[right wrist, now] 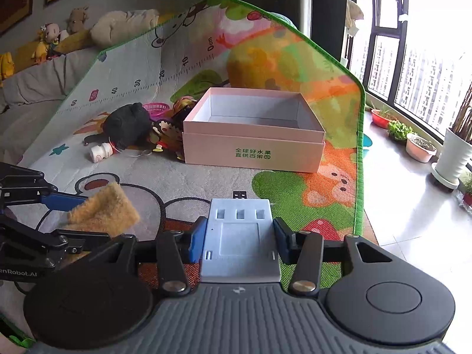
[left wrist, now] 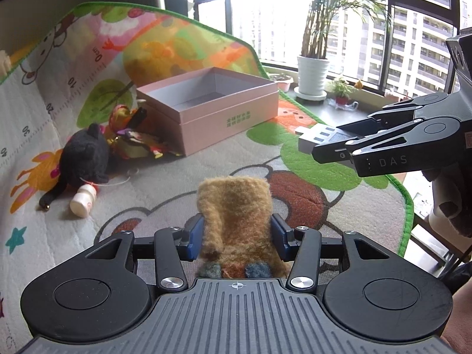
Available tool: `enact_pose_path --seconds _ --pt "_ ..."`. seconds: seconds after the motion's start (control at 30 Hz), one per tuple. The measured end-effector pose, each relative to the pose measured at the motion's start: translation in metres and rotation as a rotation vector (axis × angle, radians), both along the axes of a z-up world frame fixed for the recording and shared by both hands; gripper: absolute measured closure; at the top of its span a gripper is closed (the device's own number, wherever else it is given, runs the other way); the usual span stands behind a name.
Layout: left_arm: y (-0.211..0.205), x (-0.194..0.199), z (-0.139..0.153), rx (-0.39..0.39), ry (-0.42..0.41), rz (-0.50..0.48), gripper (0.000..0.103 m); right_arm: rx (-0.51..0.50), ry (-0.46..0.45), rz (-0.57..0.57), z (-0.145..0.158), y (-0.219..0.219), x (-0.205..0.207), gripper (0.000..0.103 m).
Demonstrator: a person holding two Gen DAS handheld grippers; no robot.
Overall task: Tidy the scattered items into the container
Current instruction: 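Carry both items over the pink box and open both grippers to drop them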
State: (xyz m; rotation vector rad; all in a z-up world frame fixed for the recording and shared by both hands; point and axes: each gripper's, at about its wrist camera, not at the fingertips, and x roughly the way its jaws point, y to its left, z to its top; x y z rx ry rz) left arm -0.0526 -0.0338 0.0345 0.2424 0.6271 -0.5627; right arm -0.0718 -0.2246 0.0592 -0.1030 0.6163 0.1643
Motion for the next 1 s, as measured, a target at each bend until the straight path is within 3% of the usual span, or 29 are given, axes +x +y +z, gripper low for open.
enact_pose_path --seconds 0.33,0.63,0.77,0.9,1.0 --pt "-0.010 0.002 0.018 0.003 -0.068 -0.048 0.051 -0.020 -0.004 0.002 0.008 0.000 -0.003 0.055" --pt "-0.022 0.036 0.024 0.018 -0.092 -0.075 0.051 -0.010 0.020 -0.005 0.005 -0.007 0.015 0.055" --pt "-0.033 0.074 0.038 0.018 -0.157 -0.072 0.051 0.005 -0.010 -0.012 0.024 -0.016 0.051 0.055" --pt "-0.051 0.132 0.050 -0.009 -0.208 -0.036 0.050 -0.014 -0.076 -0.010 0.052 -0.012 0.117 0.055" --pt "-0.062 0.179 0.050 -0.018 -0.226 0.015 0.039 0.028 -0.135 -0.047 0.069 -0.014 0.172 0.054"
